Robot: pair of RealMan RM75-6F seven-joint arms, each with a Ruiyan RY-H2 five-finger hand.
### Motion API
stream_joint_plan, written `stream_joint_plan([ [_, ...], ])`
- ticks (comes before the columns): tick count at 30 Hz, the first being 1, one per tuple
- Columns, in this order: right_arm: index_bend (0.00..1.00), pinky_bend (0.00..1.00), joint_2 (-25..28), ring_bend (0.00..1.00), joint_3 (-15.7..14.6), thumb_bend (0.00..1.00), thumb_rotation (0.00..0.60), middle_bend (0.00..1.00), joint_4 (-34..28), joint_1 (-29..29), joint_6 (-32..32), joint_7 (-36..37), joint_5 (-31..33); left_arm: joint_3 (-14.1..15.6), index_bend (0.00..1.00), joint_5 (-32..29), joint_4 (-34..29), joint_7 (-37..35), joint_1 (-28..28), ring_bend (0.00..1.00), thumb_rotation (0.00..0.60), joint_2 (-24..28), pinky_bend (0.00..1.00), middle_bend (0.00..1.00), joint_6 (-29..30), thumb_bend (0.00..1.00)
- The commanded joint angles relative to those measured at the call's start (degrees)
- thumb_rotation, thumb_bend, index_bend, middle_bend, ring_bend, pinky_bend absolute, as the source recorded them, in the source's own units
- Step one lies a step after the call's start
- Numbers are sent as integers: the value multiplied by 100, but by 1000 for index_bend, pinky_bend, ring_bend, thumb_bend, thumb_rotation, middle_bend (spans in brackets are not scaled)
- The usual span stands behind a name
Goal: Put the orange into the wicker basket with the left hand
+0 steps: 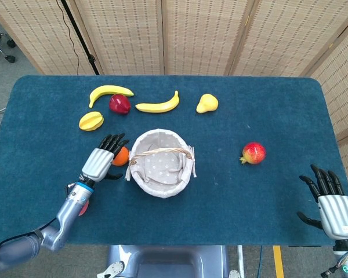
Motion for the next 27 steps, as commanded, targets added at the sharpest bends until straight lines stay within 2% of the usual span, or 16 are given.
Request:
stream_joint_plan([
  [1,185,0,11,0,6,0,600,0,9,-7,4,38,11,8,364,29,282,84,34,312,600,-233,338,268,242,11],
  [4,185,0,26,0,4,0,600,0,15,-17,17,85,2,23,471,-44,538,36,81,387,600,-388,402,357,291,61],
  [9,185,0,51,0,5,0,600,0,3,-32,34,175,-2,32,543,-145,766,-156,159,436,600,-480,418,426,325,160],
  [15,185,0,54,0,14,0,600,0,28,-36,28,207,11,39,676,-160,807,-318,272,515,600,-405,499,541,520,278],
  [19,185,0,42,0,16,0,600,0,37,-27,-9,203,33,8,696,-177,195,-85,447,538,600,60,513,571,798,327],
  [27,184,0,29,0,12,0,600,0,30,-12,-65,185,52,-38,696,-85,-1494,840,928,539,600,1134,513,571,1650,333],
])
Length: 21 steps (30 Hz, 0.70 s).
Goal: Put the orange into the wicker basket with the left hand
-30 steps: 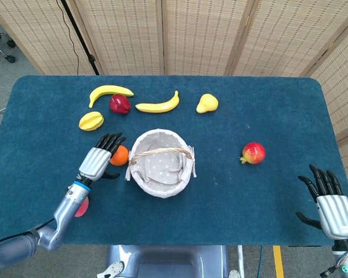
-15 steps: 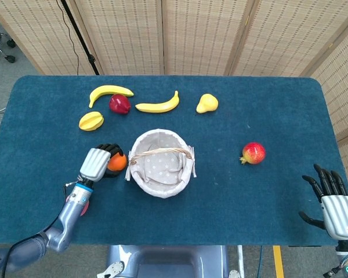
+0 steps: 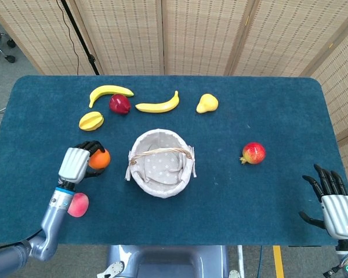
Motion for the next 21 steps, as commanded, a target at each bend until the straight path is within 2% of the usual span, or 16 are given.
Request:
stream_joint_plan([
  [1,184,0,-7,0,-6,0,600,0,-5,10,-25,-10,-3,-32,696,79,-981,582,331,539,600,678,513,571,543,334],
  [5,184,0,-21,0,-10,0,600,0,-9,27,-64,-48,1,-62,696,120,-1715,855,433,538,600,1069,513,571,692,333],
  [10,184,0,-13,0,37,0,600,0,28,28,-107,1,140,-62,696,178,-2759,1420,410,539,600,1477,513,571,595,333],
  [21,184,0,15,0,127,0,600,0,132,32,-198,139,396,-33,696,309,-3447,2007,191,539,600,1368,513,571,301,334],
])
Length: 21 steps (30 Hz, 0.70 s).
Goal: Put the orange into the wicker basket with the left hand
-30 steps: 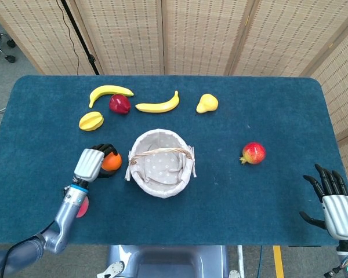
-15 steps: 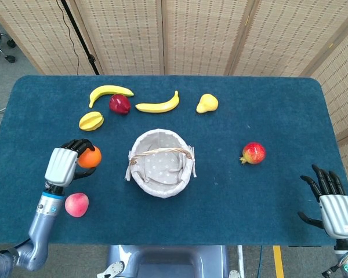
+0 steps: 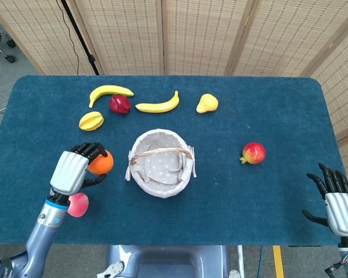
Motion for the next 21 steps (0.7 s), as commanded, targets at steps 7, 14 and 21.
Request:
stream_joint_plan([
  [7,184,0,40,0,90,0,600,0,87,-15,-29,137,194,-55,696,-40,-230,279,-152,539,600,-161,513,571,-171,338],
  [14,184,0,47,0,149,0,600,0,166,-5,-118,201,369,-74,696,80,-546,293,-209,539,600,-103,513,571,-197,341],
  [21,184,0,7,0,194,0,600,0,289,64,-357,265,583,128,696,373,-912,298,-290,539,600,-142,513,571,-379,342],
])
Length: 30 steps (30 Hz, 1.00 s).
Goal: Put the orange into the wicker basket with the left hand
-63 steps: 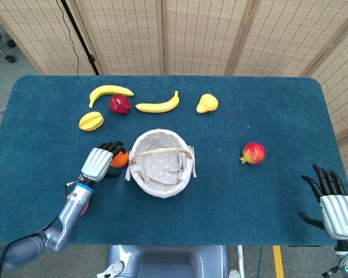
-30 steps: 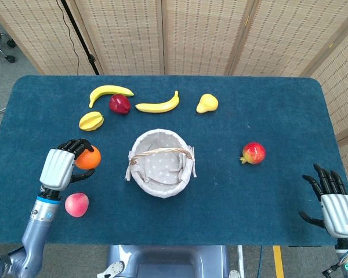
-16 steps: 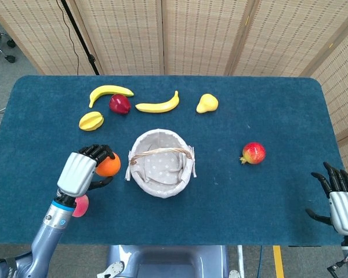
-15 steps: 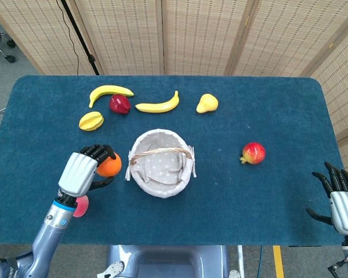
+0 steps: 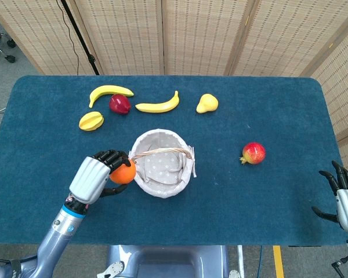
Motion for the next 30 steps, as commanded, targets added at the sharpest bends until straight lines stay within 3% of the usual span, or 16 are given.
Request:
stream_joint_plan([
  [1,184,0,-12,0,24,0,600,0,59,33,-115,43,110,80,696,107,-85,114,-44,539,600,-66,513,571,-77,342],
  [11,184,0,9,0,41,0,600,0,100,46,-206,128,188,-155,683,-252,218,224,-265,518,600,-279,513,562,-355,341],
  [14,185,0,12,0,36,0,600,0,103,52,-223,129,182,-240,637,-318,439,22,-427,465,600,-319,509,494,-564,321],
  [17,185,0,19,0,37,0,600,0,100,54,-240,150,189,-250,542,-356,649,-177,-565,370,600,-342,422,368,-779,278],
  [22,189,0,42,0,37,0,600,0,103,48,-242,215,182,-185,132,-433,715,-316,-679,38,600,-226,56,24,-1048,109],
  [25,190,0,46,0,36,0,600,0,116,51,-258,238,182,-146,20,-475,645,-279,-687,0,600,-117,0,0,-1094,41],
  [30,191,0,38,0,23,0,600,0,111,63,-275,218,157,-108,0,-512,489,-149,-666,0,600,11,0,0,-1052,11],
])
